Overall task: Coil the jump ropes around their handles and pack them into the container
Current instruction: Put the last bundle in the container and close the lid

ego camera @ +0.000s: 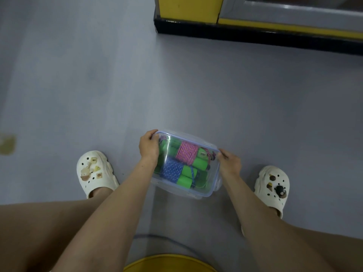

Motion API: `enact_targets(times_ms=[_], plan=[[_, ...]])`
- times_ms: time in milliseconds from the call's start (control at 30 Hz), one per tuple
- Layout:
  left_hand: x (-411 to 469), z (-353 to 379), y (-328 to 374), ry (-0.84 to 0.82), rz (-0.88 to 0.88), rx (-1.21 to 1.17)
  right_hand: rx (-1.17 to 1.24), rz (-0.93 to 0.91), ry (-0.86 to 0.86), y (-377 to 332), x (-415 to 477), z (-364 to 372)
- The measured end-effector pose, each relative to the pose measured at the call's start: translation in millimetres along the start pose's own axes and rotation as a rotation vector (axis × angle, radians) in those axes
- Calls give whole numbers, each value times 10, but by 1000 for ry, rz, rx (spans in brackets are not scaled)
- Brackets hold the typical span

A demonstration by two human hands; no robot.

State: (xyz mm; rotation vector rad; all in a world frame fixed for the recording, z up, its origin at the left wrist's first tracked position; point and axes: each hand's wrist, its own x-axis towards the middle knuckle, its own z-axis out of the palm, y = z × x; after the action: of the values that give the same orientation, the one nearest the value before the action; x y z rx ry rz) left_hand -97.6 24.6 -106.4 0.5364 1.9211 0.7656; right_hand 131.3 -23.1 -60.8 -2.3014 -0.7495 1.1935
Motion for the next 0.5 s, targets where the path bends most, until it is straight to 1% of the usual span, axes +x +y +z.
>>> enact_targets(times_ms=[67,100,200,267,300,333,367,433,467,500], plan=[[-29,5,56,41,-49,-144,52,44,49,3,22,13],[-27,16,57,50,-65,-148,80,78,76,-2,32,17],[-1,19,49,65,-89,-107,152,149,115,-16,54,29],[-12,35,66,86,-53,-12,167,174,116,-18,71,31],[-77,59,101,102,-3,62,178,186,115,-18,88,32],[-142,86,114,116,85,154,184,199,112,-24,97,35],[-192,108,114,114,223,257,182,207,108,-26,106,33],[-241,117,85,59,579,492,176,210,111,-48,110,35],[-221,116,50,31,727,599,179,211,116,-59,99,36],[-181,119,15,8,821,670,187,214,119,-64,92,39]])
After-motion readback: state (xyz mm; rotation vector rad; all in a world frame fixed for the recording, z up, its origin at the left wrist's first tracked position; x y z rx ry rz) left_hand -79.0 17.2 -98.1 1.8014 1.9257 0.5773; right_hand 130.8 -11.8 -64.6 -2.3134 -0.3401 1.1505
